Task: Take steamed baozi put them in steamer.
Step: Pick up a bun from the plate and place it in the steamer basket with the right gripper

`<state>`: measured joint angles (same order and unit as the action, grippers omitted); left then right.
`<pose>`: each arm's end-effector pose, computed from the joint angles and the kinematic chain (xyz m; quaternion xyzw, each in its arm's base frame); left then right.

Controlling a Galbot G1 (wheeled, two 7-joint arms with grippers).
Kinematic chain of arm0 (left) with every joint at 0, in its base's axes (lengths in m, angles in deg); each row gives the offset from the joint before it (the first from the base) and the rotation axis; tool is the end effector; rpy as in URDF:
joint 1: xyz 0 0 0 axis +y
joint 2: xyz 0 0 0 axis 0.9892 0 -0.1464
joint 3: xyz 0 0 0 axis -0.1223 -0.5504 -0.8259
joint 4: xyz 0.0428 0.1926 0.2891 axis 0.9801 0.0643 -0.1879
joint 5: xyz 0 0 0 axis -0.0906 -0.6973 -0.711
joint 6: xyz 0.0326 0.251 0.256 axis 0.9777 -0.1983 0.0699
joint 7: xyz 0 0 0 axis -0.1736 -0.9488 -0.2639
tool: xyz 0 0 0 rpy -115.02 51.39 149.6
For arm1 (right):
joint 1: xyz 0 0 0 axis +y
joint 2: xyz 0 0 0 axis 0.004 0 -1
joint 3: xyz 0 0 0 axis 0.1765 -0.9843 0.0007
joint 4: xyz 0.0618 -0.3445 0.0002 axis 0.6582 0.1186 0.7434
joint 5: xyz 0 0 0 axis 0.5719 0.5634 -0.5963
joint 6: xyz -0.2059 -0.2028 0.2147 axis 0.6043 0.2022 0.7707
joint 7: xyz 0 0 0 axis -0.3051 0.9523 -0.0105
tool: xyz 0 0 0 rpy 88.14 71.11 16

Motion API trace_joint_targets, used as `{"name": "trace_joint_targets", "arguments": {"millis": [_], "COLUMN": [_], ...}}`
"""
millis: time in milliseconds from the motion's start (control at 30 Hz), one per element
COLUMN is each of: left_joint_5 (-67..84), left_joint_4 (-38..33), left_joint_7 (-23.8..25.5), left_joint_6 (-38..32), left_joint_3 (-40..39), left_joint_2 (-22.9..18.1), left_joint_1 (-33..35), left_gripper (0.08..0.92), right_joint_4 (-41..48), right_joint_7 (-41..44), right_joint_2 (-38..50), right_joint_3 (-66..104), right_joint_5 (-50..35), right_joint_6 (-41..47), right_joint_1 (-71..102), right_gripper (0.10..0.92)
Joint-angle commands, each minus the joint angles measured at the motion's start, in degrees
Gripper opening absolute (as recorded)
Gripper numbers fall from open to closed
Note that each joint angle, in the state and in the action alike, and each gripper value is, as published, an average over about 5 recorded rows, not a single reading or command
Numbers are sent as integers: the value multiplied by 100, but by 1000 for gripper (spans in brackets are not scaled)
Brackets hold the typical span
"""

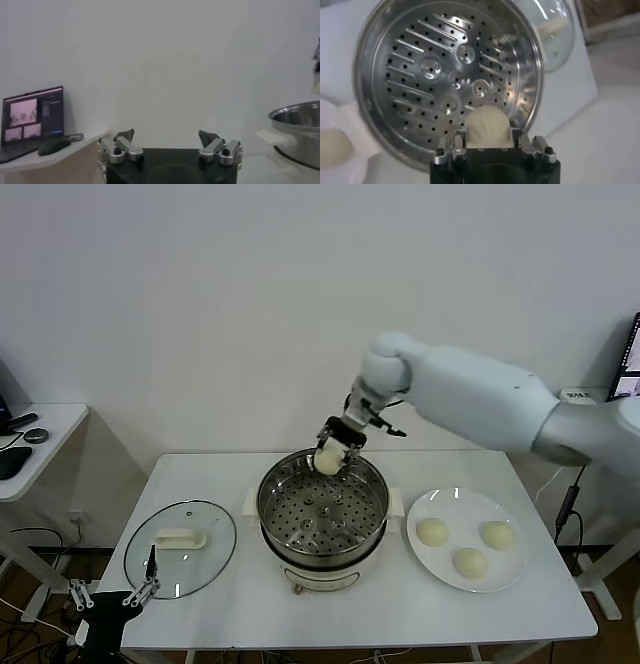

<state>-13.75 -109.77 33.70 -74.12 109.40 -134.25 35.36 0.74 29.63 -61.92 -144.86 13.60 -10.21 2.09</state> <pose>0.1153 0.1139 -0.3122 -0.0874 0.9903 0.1024 0.0329 0.5881 0.1417 -0.0583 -0.6578 0.1766 -0.7316 0.0286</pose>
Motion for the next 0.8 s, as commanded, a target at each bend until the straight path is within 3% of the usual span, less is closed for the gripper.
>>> {"name": "trace_joint_targets", "arguments": {"millis": [33, 533, 800], "left_joint_5": [7, 15, 53], "left_joint_4": [4, 43, 54], "left_joint_7": [-1, -8, -9], "left_joint_6": [-5, -24, -47], "left_joint_3": [35, -5, -5], "left_joint_2": [-23, -75, -98], "left_joint_1": [6, -9, -6], "left_gripper": [823, 823, 823], "right_joint_4": [371, 941, 469], "right_joint_7": [-203, -558, -662], "right_joint_2": [-468, -714, -427], "right_joint_3": [-81, 183, 122], "right_joint_5": [1309, 1783, 1162], "right_joint_6": [-912, -1294, -1067], "right_joint_1": [294, 704, 290], "right_gripper": [539, 556, 740]}}
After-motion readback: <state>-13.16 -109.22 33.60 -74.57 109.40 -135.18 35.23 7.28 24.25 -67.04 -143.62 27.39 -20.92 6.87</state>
